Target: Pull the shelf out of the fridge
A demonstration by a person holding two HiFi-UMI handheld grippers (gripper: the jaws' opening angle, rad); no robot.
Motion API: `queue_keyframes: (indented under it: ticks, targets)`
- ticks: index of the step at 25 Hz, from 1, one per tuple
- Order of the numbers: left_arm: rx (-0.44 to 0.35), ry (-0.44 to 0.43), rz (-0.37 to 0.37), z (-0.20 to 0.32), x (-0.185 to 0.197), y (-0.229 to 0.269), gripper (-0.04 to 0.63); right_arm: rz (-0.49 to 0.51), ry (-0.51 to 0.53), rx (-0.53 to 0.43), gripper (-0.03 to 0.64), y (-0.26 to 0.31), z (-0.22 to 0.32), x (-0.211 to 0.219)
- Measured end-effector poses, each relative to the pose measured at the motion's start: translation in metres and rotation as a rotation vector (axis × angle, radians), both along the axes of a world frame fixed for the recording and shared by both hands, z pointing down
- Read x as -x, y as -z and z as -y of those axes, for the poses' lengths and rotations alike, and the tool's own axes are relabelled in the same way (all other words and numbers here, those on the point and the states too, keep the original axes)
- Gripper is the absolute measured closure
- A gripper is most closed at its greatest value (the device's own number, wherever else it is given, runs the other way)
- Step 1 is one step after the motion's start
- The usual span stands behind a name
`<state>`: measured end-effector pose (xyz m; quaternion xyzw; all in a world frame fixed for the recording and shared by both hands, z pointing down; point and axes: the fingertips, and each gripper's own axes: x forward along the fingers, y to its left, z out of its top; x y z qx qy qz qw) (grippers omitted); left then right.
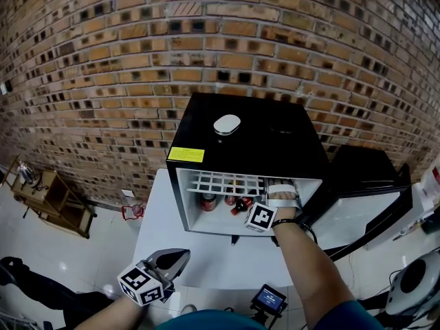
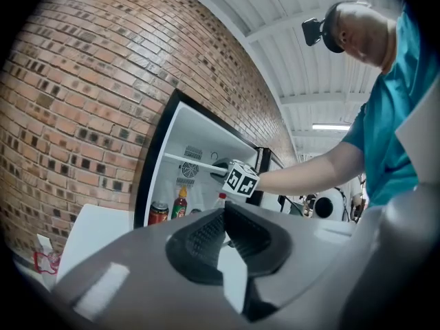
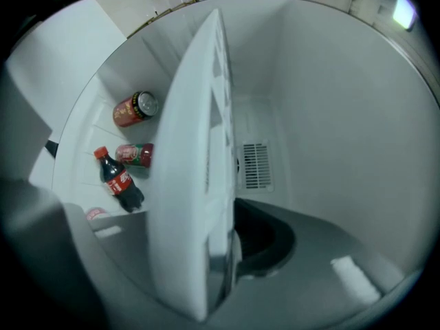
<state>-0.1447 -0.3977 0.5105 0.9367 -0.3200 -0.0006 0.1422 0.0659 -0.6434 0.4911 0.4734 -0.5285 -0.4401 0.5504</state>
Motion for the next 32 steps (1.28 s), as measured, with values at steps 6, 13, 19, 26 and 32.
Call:
queue_keyframes:
  ticks: [6,13,19,26,32]
  targets:
    - [-0.009,-0.017,-0.011,-0.006,-0.009,0.008,0.595,0.021,0.006,0.015,0.500,0.002,-0.020,0.005]
    - [-0.023,-0.026,-0.014,-0.018,-0.011,0.011,0.595,0.034,0.007,0.025,0.500,0.000,-0.050,0.007]
    - [-0.032,-0.029,-0.023,-0.027,-0.006,0.015,0.595,0.036,0.004,0.032,0.500,0.001,-0.068,0.010]
    - [-0.040,-0.031,-0.030,-0.036,0.002,0.018,0.595,0.002,-0.021,0.032,0.499,0.000,-0.089,0.003]
    - [-0.036,-0.017,-0.041,-0.039,0.007,0.018,0.595,0.021,-0.024,0.048,0.499,0.004,-0.107,0.006]
